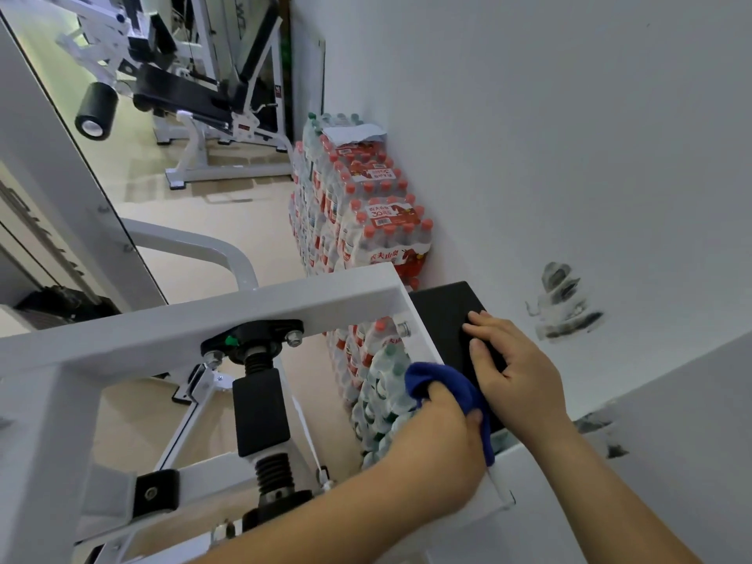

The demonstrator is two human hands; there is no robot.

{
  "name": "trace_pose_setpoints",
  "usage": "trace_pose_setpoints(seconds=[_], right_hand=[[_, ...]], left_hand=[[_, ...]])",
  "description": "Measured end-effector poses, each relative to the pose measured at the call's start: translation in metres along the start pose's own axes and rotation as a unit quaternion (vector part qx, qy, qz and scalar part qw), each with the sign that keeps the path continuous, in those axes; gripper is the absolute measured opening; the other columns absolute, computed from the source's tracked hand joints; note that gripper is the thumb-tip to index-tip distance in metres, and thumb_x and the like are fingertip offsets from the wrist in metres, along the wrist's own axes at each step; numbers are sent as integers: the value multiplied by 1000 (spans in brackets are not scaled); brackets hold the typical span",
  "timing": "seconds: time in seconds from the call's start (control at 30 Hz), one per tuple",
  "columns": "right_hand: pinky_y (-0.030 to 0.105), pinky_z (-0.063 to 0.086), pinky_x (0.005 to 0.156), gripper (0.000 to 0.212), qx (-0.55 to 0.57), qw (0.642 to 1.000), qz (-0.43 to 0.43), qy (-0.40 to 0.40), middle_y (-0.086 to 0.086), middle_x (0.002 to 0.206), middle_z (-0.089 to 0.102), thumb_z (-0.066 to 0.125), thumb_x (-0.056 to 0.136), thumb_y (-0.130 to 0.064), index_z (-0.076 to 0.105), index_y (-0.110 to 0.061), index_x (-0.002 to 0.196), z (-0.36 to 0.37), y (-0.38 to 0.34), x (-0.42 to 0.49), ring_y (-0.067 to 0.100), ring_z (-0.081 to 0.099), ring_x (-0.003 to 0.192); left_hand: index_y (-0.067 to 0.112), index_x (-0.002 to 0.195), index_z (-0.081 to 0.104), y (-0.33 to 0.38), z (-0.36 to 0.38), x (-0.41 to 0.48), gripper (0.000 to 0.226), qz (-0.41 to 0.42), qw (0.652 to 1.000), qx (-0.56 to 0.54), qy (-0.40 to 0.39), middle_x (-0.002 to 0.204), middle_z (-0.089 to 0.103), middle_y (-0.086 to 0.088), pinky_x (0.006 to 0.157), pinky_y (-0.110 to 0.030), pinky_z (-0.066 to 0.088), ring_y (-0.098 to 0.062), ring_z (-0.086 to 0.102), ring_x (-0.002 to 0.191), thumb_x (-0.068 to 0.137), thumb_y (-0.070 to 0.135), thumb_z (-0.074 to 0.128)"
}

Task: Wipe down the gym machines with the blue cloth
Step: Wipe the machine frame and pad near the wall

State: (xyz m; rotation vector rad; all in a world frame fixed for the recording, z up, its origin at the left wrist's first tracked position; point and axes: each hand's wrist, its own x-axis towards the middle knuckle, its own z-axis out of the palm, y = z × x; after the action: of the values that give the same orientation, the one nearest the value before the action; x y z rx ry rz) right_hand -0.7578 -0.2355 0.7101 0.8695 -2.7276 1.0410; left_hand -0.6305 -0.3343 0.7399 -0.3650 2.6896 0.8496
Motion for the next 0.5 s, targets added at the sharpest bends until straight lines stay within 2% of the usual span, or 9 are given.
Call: trace_pose_setpoints(seconds=[0.03,0.1,0.17,0.2,0.23,0.3,0.4,0.43,0.5], right_hand=[[28,50,102,26,4,1000,4,-1,-22,135,63,60,99,-20,74,-29,121,0,-1,1,-2,55,129],[23,49,96,22,9,1000,18,-18,-22,131,64,62,100,-23,74,-31,116,-4,-7,6,0,59,122],[18,46,85,17,-3,998,41,-48,-22,121,66,60,100,-28,76,-31,107,-11,-16,16,3,61,110],[20,47,81,17,-19,997,49,-61,-21,113,67,59,100,-31,76,-30,100,-14,-22,22,5,62,103],[26,49,78,19,-41,996,52,-66,-19,104,68,57,100,-33,74,-29,93,-16,-26,28,8,62,97],[34,50,74,24,-75,995,40,-51,-13,90,63,55,100,-36,69,-27,84,-10,-36,38,13,59,89],[26,41,71,22,-56,998,36,-12,-10,92,57,57,99,-33,72,-24,86,20,-51,47,15,51,91],[25,39,73,20,-56,998,43,8,-9,93,54,58,98,-32,72,-24,85,31,-55,49,15,47,92],[27,37,77,17,-72,994,54,56,-10,93,48,60,96,-29,69,-23,83,44,-58,51,13,39,90]], left_hand=[[8,153,30,6,-5,0,47,-25,997,-74,-12,140,51,-22,95,-39,49,-41,56,117,108,22,38],[13,151,31,11,-15,-2,46,-88,952,-294,18,140,47,-24,85,-32,44,-40,54,120,107,22,38],[1,150,32,8,-21,-1,45,-114,937,-317,97,144,42,-25,104,-36,40,-38,47,126,109,18,35],[-1,145,40,-1,-22,-3,41,-68,955,-279,81,137,50,-23,106,-34,40,-32,51,120,108,18,37],[4,137,49,-13,-27,1,34,-53,948,-306,71,125,59,-17,99,-29,46,-22,57,106,108,19,41],[18,118,55,-39,-58,4,17,-71,894,-413,160,101,68,-4,78,-26,55,-10,62,81,108,27,44],[21,109,48,-58,-104,6,10,40,933,-270,234,91,63,2,64,-28,49,-11,59,70,108,29,44],[20,115,47,-58,-113,10,13,89,943,-206,245,99,61,1,69,-26,47,-12,59,78,107,29,44],[13,139,39,-66,-122,37,39,126,960,-73,241,136,51,-9,99,-34,47,-24,55,117,106,32,44]])
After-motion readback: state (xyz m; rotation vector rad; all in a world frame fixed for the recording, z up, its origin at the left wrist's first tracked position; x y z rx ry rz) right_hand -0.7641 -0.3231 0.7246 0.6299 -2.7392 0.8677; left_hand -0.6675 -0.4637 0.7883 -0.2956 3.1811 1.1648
